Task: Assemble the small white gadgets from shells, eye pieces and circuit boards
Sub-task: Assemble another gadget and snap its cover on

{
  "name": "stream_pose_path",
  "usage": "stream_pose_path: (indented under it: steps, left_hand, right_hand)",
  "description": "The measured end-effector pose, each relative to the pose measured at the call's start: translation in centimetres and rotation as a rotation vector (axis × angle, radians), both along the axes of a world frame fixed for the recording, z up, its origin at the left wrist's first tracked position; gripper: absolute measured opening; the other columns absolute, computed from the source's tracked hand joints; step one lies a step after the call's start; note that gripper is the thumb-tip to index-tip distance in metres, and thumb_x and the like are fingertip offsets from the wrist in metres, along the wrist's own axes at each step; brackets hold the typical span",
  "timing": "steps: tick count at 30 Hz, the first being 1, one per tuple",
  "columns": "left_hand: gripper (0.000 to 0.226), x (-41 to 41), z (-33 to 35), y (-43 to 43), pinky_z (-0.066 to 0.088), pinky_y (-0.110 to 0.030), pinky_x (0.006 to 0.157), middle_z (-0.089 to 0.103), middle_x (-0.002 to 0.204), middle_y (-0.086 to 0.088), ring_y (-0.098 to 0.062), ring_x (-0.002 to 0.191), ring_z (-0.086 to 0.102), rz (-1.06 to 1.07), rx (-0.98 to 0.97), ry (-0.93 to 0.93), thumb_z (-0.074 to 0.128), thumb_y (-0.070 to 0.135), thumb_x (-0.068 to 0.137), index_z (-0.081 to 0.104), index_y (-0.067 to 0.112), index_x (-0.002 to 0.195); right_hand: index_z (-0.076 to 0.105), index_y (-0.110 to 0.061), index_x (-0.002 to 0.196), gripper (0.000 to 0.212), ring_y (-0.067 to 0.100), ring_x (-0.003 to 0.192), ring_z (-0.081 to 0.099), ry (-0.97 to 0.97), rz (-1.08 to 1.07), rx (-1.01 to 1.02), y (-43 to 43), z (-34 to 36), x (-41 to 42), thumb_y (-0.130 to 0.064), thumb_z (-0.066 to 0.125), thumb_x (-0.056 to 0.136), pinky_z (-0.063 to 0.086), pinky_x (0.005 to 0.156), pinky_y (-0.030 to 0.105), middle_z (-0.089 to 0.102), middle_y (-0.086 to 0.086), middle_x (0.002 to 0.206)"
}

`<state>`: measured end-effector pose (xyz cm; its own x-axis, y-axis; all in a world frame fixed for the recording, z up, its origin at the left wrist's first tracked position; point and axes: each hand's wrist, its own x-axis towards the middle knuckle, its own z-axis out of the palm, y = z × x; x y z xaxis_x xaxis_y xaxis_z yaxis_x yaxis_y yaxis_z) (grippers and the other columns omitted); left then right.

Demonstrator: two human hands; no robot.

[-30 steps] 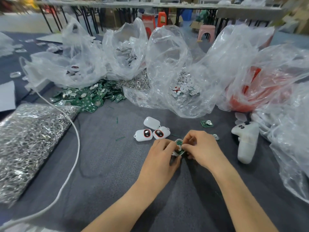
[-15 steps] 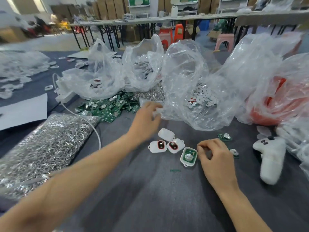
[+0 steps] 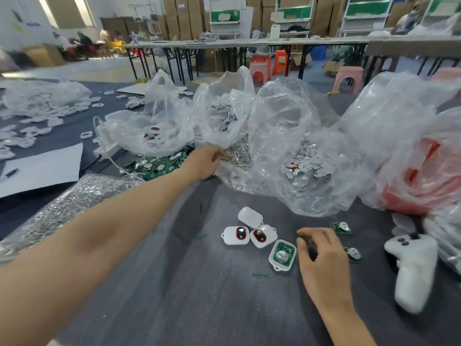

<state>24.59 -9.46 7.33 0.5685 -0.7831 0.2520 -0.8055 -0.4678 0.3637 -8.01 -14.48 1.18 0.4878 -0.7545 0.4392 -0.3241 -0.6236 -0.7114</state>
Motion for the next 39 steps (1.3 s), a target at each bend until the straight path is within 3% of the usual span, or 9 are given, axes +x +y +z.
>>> stream_pose_path:
  steps: [6,9,13,17,21,29,32,35,39]
  left_hand:
    - [0.031,0.1,3.2,-1.9,0.041,-0.027,0.082,0.059,0.109,-0.011,-0.019,0.093,0.052,-0.136,-0.145,-0.219,0.045,-0.003,0.088,0.062,0.005,0.113]
    - [0.038,0.4,5.5,-4.7,0.039,-0.026,0.088,0.060,0.119,-0.015,-0.025,0.106,0.055,-0.143,-0.209,-0.252,0.041,-0.010,0.087,0.062,0.002,0.116]
    - [0.043,2.8,5.9,-7.3,0.034,-0.031,0.102,0.049,0.139,-0.017,-0.031,0.127,0.045,0.073,0.097,-0.123,0.038,-0.005,0.094,0.051,0.003,0.134]
    - [0.038,4.6,3.9,-6.7,0.033,-0.040,0.105,0.047,0.139,-0.018,-0.033,0.127,0.045,0.176,0.376,-0.138,0.033,0.007,0.099,0.048,0.005,0.134]
    - [0.036,5.6,3.7,-6.3,0.041,-0.037,0.090,0.053,0.129,-0.019,-0.035,0.116,0.051,0.214,0.253,-0.078,0.041,0.004,0.095,0.051,0.009,0.129]
    - [0.020,6.0,3.1,-4.4,0.045,-0.028,0.085,0.067,0.109,-0.015,-0.027,0.101,0.061,0.284,-0.181,0.071,0.063,0.012,0.087,0.067,0.003,0.105]
    - [0.015,5.9,3.9,-3.6,0.044,-0.023,0.083,0.066,0.097,-0.008,-0.017,0.089,0.058,0.251,-0.240,0.070,0.066,0.015,0.088,0.068,0.007,0.101]
    - [0.023,6.0,4.5,-3.0,0.045,-0.027,0.086,0.069,0.106,-0.015,-0.026,0.098,0.063,0.265,-0.226,0.031,0.058,0.013,0.094,0.069,-0.002,0.107]
    - [0.021,5.5,5.3,-2.1,0.051,-0.023,0.060,0.070,0.091,-0.016,-0.016,0.061,0.066,0.322,-0.367,0.142,0.049,0.017,0.099,0.064,0.003,0.102]
  right_hand:
    - [0.069,-0.009,0.093,0.016,0.024,0.084,0.060,0.013,-0.015,-0.007,-0.1,-0.1,0.1,0.001,0.068,0.081,0.051,0.077,0.037,0.058,-0.001,0.092]
    - [0.069,-0.010,0.093,0.016,0.023,0.083,0.061,0.009,-0.027,-0.003,-0.1,-0.3,-0.1,0.001,0.068,0.081,0.051,0.075,0.037,0.059,-0.002,0.092]
    - [0.070,-0.011,0.093,0.017,0.020,0.082,0.060,0.001,-0.036,0.019,-0.2,-0.4,-0.1,0.001,0.067,0.082,0.048,0.074,0.030,0.060,-0.004,0.092]
    - [0.070,-0.007,0.089,0.018,0.020,0.076,0.060,0.012,-0.036,-0.052,-0.2,-0.5,0.1,0.007,0.069,0.078,0.043,0.072,0.023,0.061,-0.001,0.087]
    - [0.070,-0.008,0.090,0.018,0.020,0.074,0.060,0.014,-0.044,-0.047,-0.3,-0.5,0.1,0.006,0.069,0.078,0.042,0.071,0.023,0.062,-0.001,0.086]
    - [0.069,-0.010,0.092,0.015,0.014,0.077,0.057,0.019,-0.042,0.000,-0.2,-0.2,-0.1,0.000,0.065,0.084,0.042,0.073,0.021,0.061,-0.002,0.087]
    - [0.069,-0.010,0.092,0.014,0.016,0.078,0.058,0.009,-0.040,0.004,-0.2,-0.1,-0.1,0.001,0.064,0.084,0.045,0.074,0.026,0.062,-0.001,0.087]
    - [0.069,-0.010,0.092,0.014,0.013,0.074,0.057,-0.001,-0.052,0.018,-0.2,-0.2,-0.2,0.001,0.064,0.084,0.043,0.073,0.024,0.062,-0.001,0.087]
    - [0.068,-0.011,0.091,0.014,0.008,0.075,0.057,-0.011,-0.061,0.042,-0.1,-0.1,-0.2,0.001,0.064,0.085,0.042,0.073,0.021,0.061,-0.002,0.086]
